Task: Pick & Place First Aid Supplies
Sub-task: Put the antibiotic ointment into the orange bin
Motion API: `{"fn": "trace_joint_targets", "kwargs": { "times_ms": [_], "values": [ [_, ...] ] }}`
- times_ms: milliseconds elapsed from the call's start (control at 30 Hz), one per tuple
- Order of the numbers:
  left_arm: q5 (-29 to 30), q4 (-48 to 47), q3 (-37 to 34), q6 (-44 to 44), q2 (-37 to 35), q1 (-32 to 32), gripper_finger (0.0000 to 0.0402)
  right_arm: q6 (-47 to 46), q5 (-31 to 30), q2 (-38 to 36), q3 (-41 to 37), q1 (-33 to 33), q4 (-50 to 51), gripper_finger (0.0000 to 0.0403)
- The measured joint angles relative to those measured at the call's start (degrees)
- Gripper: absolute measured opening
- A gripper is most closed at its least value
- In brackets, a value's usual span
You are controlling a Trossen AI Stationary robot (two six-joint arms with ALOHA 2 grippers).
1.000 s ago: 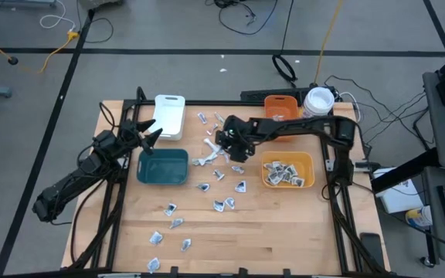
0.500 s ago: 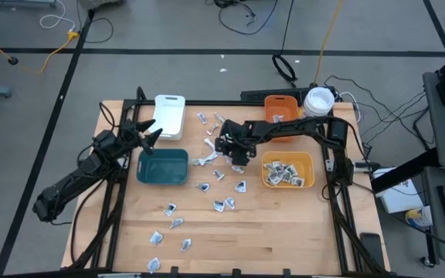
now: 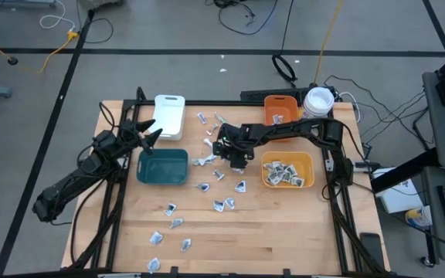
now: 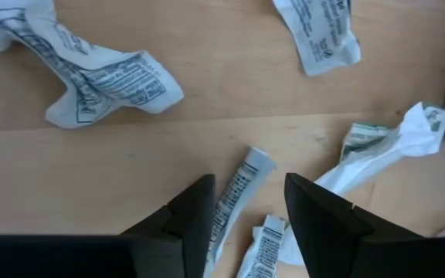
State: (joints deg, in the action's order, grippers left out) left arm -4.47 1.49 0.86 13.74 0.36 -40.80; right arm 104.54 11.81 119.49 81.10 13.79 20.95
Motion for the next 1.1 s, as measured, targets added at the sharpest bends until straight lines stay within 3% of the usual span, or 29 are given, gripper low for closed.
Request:
{"fn": "trace_joint_targets", "kwargs": {
  "times_ms": [200, 467, 900, 1100],
  "values": [
    [0.0, 0.0, 0.0, 0.0, 0.0, 0.0, 0.0305, -1.8, -0.1, 0.1, -0.1, -0.3, 0.6, 0.0104],
    [0.0, 0.0, 0.0, 0.0, 0.0, 0.0, 0.0306, -10.8, -0.2, 0.2, -0.2, -0.3, 1.8, 0.0009],
    [0.0, 0.0, 0.0, 0.0, 0.0, 0.0, 0.0305, -26.9, -4.0, -2.9, -0.6, -1.3, 1.0, 0.0002],
    [0.0, 0.0, 0.0, 0.0, 0.0, 0.0, 0.0306, -41.0, -9.0, -6.9, -0.5, -0.9, 0.8, 0.0001]
  ]
}}
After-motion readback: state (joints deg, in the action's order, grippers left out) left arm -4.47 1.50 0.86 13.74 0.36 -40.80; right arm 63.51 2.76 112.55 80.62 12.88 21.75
